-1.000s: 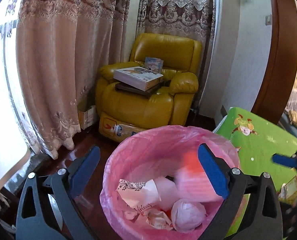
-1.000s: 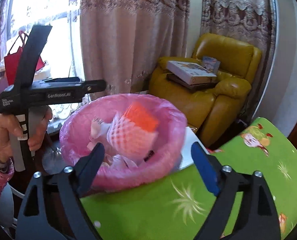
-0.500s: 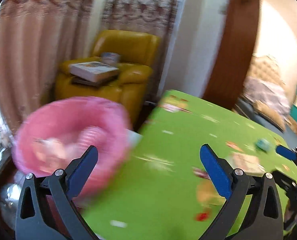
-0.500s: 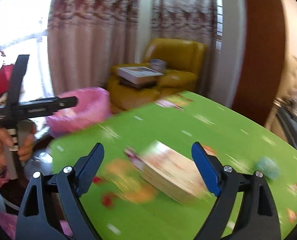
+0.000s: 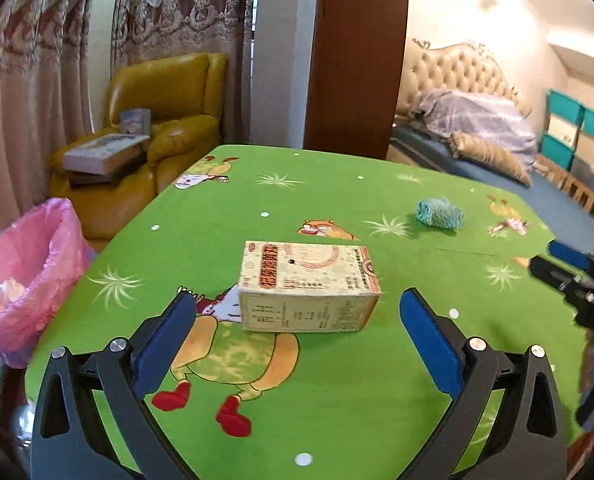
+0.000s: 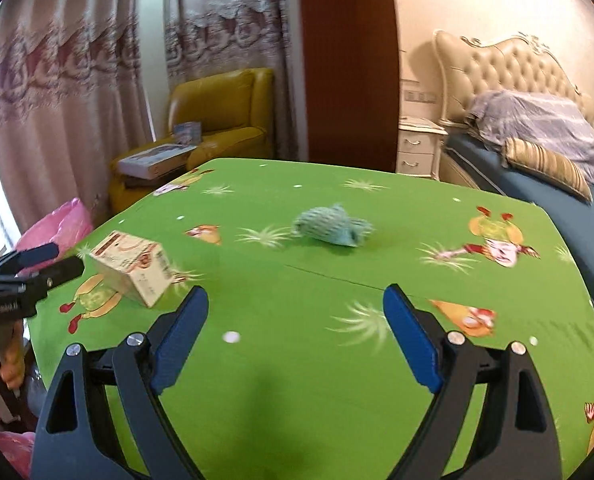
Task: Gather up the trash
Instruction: 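Move both tools back over the table toward the paper box and cloth, then grasp the zigzag cloth with the right tool while the left tool grasps the printed paper box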
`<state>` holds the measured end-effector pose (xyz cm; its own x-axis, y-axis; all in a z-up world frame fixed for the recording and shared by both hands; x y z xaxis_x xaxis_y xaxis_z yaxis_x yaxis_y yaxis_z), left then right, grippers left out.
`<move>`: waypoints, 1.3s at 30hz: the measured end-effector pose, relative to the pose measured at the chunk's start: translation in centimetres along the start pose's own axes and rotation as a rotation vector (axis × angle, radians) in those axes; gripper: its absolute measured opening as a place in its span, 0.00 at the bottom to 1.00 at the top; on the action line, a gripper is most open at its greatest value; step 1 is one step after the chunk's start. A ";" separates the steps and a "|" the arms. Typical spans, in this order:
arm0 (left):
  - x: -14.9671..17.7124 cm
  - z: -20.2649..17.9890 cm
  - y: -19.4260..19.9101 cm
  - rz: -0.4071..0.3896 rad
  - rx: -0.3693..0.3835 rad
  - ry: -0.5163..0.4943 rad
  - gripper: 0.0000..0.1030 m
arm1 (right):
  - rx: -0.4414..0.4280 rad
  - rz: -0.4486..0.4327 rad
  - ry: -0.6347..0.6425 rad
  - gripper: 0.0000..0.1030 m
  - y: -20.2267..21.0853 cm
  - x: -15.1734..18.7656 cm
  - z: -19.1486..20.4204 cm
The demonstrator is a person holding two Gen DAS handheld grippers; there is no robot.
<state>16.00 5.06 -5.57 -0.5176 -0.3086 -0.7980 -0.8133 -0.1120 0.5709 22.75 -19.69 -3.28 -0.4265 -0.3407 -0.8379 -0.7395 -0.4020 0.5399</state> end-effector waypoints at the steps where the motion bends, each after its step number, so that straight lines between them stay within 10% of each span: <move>1: 0.3 -0.3 -0.1 -0.001 -0.031 -0.010 0.93 | 0.000 0.002 0.001 0.84 0.2 0.3 -0.2; 14: 0.3 5.0 -4.3 0.123 -0.285 -0.011 0.93 | -0.039 0.052 0.034 0.84 -1.8 -0.8 -2.5; 39: -9.2 0.8 -14.0 0.100 -0.136 0.074 0.93 | -0.174 0.306 0.251 0.84 -18.5 -4.6 -3.0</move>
<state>31.93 10.21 -6.43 -0.5690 -0.3924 -0.7227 -0.7132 -0.2021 0.6712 39.98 -13.21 -9.20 -0.4566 -0.6537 -0.6034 -0.4906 -0.3808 0.7838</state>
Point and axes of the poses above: each gripper's, at about its wrist camera, not at the fingertips, and y roughly against the way its jaws point, z to its left, x to its underside, the point moved 5 cm from there along -y, roughly the way its jaws point, and after that the axes turned 10 degrees about y, right-handed, at the moved point
